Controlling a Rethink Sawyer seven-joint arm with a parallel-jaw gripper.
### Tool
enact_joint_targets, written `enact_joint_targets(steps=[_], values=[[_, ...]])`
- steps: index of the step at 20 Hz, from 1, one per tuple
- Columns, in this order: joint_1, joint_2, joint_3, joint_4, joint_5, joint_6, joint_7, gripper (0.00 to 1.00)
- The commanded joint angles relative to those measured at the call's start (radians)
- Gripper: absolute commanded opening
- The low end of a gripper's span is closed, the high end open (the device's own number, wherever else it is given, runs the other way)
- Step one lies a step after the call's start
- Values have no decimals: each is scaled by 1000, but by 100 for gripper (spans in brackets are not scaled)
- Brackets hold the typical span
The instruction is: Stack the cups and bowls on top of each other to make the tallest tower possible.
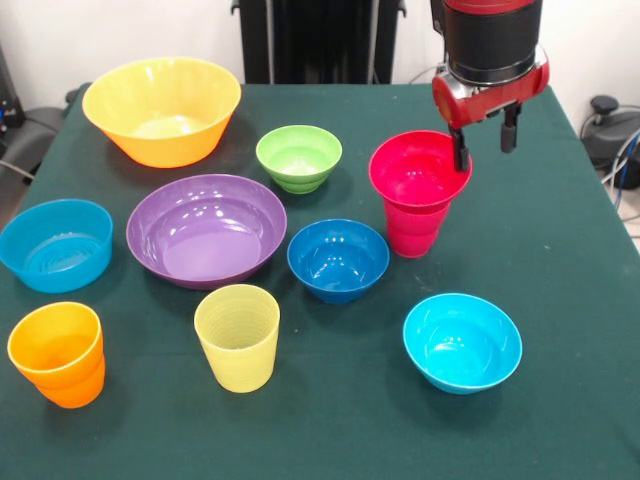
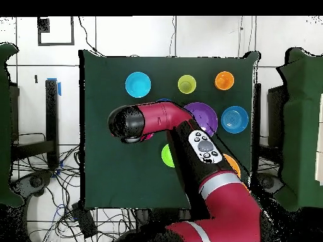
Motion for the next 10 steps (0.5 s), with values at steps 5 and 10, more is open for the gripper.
enact_joint_targets(steps=[5,10], values=[[-8,56,0,-86,-122,55,-120,100],[-14,82,9,-111,-135,67,-135,100]])
